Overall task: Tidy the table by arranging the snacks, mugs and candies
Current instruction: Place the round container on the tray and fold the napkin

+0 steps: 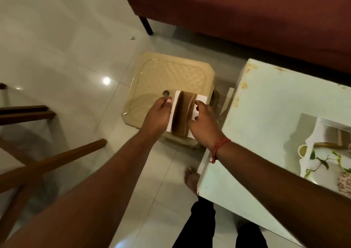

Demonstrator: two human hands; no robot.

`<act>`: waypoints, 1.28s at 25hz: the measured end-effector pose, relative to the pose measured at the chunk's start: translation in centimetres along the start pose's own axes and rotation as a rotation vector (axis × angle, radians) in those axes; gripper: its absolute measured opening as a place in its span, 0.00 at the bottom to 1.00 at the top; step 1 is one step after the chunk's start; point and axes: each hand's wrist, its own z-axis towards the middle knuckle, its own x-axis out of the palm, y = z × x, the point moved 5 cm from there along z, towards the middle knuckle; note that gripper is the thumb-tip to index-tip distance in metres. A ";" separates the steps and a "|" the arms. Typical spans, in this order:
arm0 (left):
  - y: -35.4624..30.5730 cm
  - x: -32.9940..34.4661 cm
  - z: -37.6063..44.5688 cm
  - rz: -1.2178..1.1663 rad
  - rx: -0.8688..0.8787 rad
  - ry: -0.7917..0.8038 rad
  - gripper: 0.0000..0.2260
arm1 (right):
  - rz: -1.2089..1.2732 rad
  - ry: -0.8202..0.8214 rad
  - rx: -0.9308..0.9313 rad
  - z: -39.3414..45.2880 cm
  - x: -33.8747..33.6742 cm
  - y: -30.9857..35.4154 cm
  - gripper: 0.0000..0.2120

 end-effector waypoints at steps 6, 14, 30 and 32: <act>0.7 0.7 -0.2 -0.143 -0.020 0.168 0.17 | 0.207 0.081 -0.034 0.3 1.6 -0.3 0.28; -1.4 3.7 -5.0 -0.206 0.049 0.169 0.17 | 0.372 -0.052 -0.024 -5.9 -1.1 -1.9 0.31; -6.9 32.5 -19.6 -0.170 -0.034 0.583 0.11 | 0.446 -0.429 0.155 -19.2 -22.5 -20.3 0.22; -7.3 35.1 -19.8 -0.167 -0.046 0.579 0.11 | 0.467 -0.441 0.183 -18.7 -23.9 -21.9 0.22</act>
